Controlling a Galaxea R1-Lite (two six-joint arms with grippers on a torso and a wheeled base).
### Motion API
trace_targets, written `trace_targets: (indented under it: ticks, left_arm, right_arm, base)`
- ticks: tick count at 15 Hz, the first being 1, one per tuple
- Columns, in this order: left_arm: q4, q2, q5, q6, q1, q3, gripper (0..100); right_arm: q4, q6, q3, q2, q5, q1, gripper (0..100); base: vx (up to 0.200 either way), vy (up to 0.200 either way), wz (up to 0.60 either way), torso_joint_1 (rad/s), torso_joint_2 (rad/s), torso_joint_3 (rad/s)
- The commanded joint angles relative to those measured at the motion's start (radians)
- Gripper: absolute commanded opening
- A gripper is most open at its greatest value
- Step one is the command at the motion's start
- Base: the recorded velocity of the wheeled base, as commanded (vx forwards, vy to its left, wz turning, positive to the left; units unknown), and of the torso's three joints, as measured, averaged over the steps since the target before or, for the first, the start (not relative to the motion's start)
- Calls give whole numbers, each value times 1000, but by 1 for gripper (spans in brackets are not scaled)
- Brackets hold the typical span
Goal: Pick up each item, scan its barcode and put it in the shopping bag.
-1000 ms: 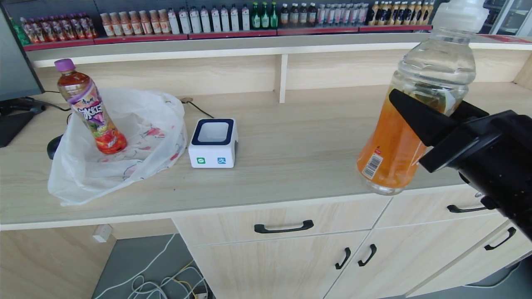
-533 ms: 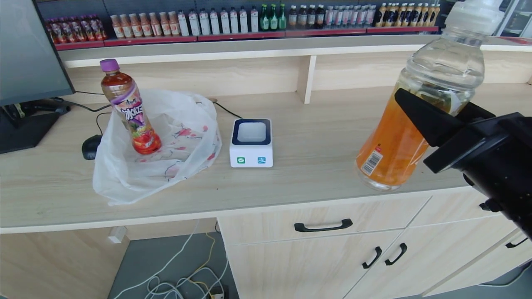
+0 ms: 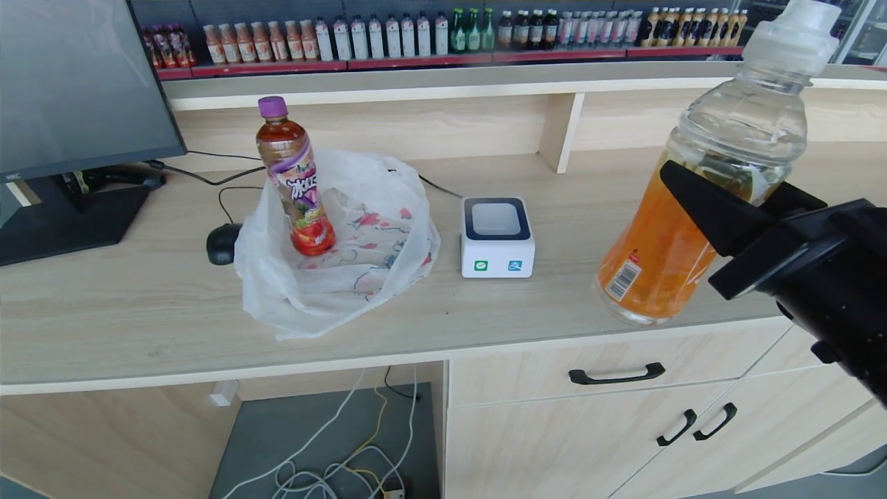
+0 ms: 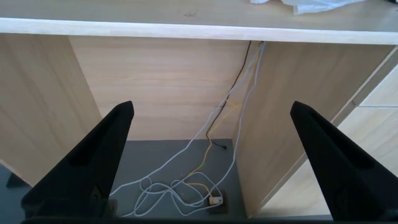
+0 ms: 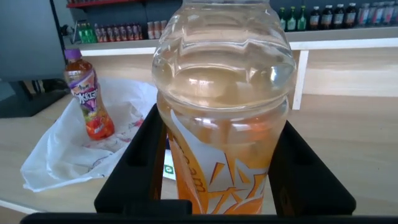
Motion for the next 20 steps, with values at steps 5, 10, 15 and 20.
trace_targets:
  ticks: [5, 10, 15, 20]
  left_arm:
    - [-1, 0, 0, 1, 0, 0, 100]
    - [1, 0, 1, 1, 0, 0, 100]
    - [-1, 0, 1, 1, 0, 0, 100]
    - [1, 0, 0, 1, 0, 0, 100]
  right_arm:
    - [0, -55, -106, 84, 5, -1, 0]
    - [-175, -239, -233, 288, 18, 13, 0]
    - [-281, -486, -339, 441, 186, -1, 0]
    - [-281, -714, -442, 503, 423, -10, 0]
  base:
    - [0, 0, 0, 0, 0, 0]
    - [0, 0, 0, 0, 0, 0]
    - [0, 0, 0, 0, 0, 0]
    - [0, 0, 0, 0, 0, 0]
